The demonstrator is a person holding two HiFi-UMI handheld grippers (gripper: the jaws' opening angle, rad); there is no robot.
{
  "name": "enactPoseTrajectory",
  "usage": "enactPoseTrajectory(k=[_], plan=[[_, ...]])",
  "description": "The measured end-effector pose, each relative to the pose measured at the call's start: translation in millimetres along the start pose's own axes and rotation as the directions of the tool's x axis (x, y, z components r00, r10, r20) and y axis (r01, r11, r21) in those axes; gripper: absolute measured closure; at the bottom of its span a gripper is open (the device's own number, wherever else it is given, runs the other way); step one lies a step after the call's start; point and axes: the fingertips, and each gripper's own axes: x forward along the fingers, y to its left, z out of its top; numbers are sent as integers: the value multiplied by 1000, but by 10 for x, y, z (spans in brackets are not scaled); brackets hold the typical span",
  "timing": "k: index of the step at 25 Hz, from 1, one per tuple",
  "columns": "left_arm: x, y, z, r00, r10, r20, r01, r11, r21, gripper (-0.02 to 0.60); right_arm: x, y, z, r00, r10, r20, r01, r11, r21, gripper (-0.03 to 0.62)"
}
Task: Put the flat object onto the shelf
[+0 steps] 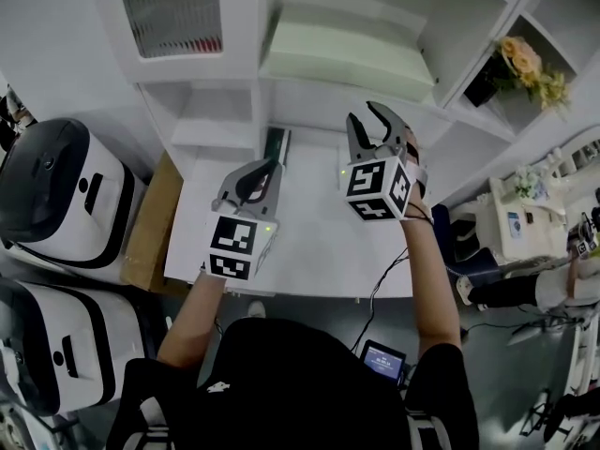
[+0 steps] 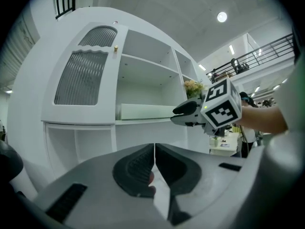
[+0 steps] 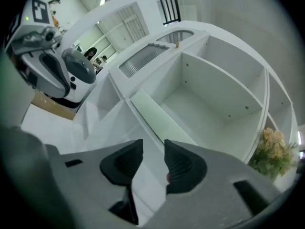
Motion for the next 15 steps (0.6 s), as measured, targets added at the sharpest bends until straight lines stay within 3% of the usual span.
enactPoseTrajectory(k=[8,15], plan=[[47,-185,4,1000,-15,-3,15,1000,11,572,-263,47,-319,1000,-7,-8,8,984,179,523],[89,-329,5,1000,-9,-12,9,1000,-2,572,-514,-65,-615,998,-58,-6,56,939,338,591]])
